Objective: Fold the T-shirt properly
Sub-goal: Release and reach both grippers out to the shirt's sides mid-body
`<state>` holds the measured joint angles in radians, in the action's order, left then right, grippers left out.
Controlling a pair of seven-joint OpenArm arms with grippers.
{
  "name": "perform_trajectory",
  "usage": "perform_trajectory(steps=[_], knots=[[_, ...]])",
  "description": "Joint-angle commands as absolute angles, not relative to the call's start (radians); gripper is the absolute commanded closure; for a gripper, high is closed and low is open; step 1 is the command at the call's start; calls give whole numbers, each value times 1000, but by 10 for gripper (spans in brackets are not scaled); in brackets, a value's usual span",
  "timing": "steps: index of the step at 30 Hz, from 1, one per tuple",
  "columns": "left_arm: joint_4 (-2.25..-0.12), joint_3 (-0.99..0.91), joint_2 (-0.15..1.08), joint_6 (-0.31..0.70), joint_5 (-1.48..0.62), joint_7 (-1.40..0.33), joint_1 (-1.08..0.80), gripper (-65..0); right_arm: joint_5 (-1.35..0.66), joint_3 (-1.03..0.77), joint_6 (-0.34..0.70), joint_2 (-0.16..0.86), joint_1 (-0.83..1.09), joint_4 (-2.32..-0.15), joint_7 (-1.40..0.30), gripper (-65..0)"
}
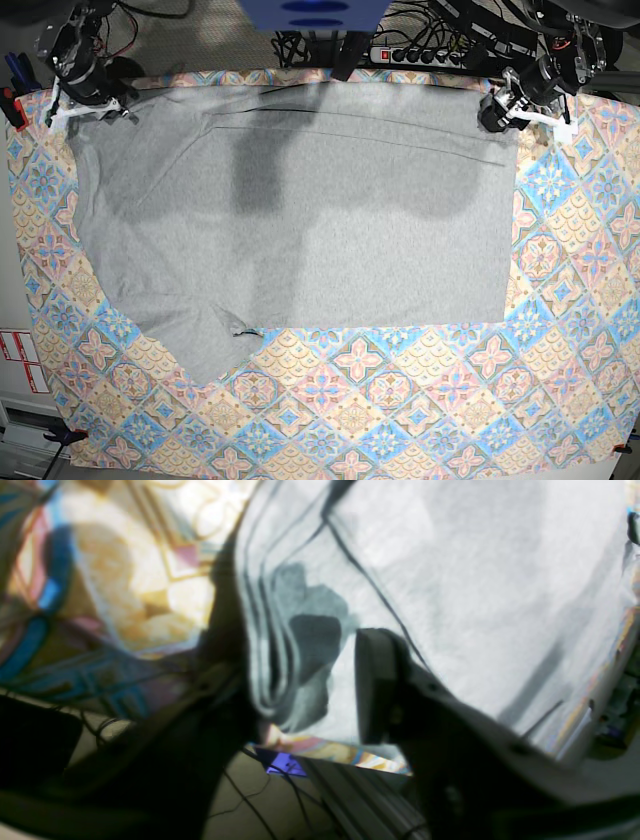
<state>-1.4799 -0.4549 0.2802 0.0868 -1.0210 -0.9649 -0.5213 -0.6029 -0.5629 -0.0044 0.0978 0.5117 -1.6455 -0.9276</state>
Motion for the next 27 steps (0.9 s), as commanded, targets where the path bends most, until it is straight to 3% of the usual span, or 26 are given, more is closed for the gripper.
perform_trajectory(steps=[1, 5, 16, 27], knots=[[-1480, -467, 297, 51, -951, -969, -550, -332, -605, -588, -2, 99, 516, -1670, -917, -235], [-1531, -550, 289, 53, -951, -969, -573, -368, -602, -650, -2, 93, 516, -1738, -917, -236], [-1647, -561, 295, 47, -946, -969, -458, -371, -581, -662, -2, 114, 441, -1784, -923, -236], [-1592, -478, 317, 47, -759, -969, -104, -372, -286, -421, -2, 114, 191, -1824, -924, -237]])
